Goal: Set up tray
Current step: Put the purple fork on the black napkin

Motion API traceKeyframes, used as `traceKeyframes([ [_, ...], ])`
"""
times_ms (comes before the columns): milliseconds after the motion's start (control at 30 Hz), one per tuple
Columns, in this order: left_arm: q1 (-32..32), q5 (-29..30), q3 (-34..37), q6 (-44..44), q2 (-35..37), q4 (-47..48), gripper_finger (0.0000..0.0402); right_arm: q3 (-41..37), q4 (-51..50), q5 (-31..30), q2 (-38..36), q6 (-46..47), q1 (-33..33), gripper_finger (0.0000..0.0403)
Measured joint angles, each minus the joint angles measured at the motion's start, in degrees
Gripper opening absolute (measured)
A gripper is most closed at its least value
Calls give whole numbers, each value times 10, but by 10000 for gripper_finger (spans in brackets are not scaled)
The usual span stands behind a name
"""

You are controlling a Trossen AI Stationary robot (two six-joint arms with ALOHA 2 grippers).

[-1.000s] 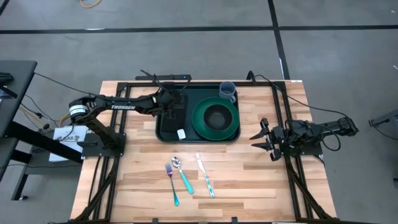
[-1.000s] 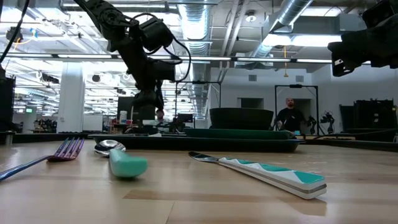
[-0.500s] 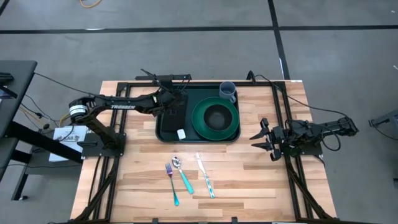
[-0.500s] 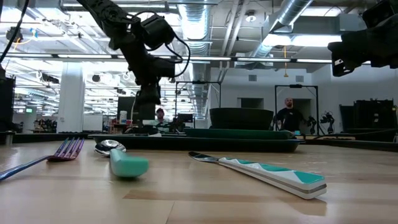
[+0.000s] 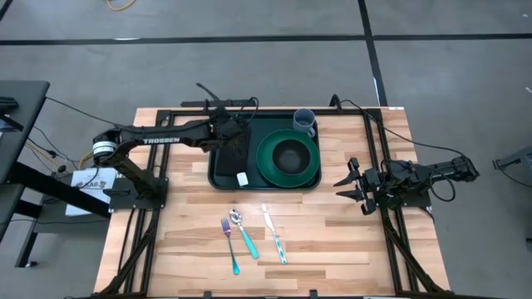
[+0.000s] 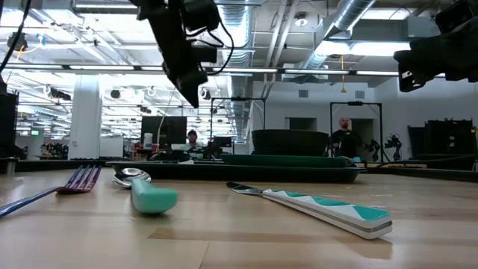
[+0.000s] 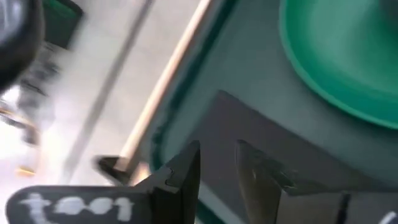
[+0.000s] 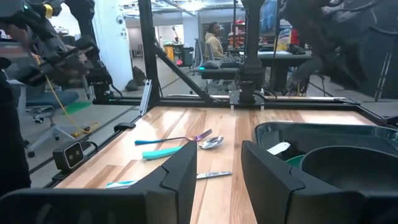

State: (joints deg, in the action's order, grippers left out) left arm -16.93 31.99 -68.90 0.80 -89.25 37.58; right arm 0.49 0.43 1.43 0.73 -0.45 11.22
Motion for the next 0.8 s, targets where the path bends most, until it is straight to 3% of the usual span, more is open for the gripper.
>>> traceKeyframes([
  [567,7,-245,-4,-391,0,57,90,0,0,0,0,0,0,118],
  [800,37,-365,-4,-490,0,73,90,0,0,0,0,0,0,118],
])
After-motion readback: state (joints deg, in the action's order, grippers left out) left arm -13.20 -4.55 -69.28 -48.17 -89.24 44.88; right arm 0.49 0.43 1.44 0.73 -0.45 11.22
